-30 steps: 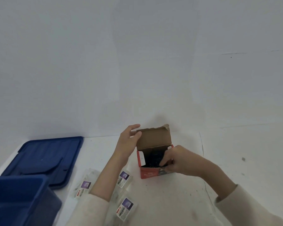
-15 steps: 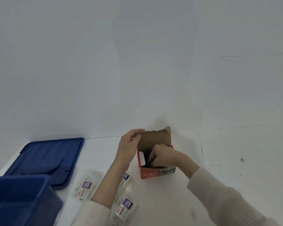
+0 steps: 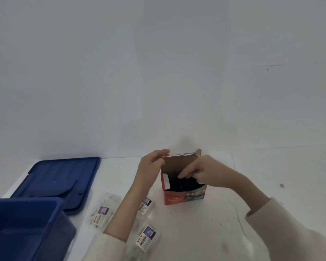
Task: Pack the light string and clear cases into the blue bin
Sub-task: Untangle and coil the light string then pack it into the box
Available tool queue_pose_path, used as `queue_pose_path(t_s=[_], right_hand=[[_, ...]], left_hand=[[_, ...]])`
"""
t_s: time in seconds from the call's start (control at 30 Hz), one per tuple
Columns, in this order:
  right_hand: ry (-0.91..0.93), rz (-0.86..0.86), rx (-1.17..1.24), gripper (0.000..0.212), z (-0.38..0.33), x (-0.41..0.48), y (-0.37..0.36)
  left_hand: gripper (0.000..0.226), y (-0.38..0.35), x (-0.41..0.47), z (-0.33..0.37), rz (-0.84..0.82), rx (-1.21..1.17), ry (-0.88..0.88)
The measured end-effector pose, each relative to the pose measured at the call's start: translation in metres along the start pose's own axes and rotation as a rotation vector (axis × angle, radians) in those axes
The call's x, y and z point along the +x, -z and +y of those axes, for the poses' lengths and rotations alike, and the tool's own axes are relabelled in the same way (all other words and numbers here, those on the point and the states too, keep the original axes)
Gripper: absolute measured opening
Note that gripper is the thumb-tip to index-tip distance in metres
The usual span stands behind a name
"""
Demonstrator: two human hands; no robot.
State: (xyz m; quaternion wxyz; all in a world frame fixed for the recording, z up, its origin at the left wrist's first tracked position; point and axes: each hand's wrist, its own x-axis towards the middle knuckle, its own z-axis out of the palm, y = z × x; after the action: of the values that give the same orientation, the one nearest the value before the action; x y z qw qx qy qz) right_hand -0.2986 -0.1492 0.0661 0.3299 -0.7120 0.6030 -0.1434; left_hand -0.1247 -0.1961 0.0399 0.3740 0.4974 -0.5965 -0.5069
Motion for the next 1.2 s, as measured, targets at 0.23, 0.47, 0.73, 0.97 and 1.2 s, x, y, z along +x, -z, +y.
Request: queue_pose_path(t_s=[0.23,0.47,0.73,0.97,1.2], right_hand=[[0.093,0.417,0.268,0.042,0.009,-0.014,-0.003],[0.098,0.670,-0.025,0.038,0.033,-0.014,-0.022],[0.228,0.492,-0.173,0.033,0.052,-0.036,-0.062],[0.112,0.334,-0.211,0.022,0.031,-0.005,-0.063],[-0.133,-0.018,-0.214,0.025,0.008,0.044,-0.059]], left_hand=[[0.025,-0.002,-0.006,-0.001,-0.028,0.025,-0.023],[0.033,0.000,-0.022,-0.013,-0.032,0.094,-0.083],[0.032,-0.003,-0.027,-0.020,-0.002,0.106,-0.131],[0.031,-0.005,-0.027,-0.019,0.027,0.094,-0.150],[0.031,-0.006,-0.026,-0.021,0.046,0.075,-0.152]])
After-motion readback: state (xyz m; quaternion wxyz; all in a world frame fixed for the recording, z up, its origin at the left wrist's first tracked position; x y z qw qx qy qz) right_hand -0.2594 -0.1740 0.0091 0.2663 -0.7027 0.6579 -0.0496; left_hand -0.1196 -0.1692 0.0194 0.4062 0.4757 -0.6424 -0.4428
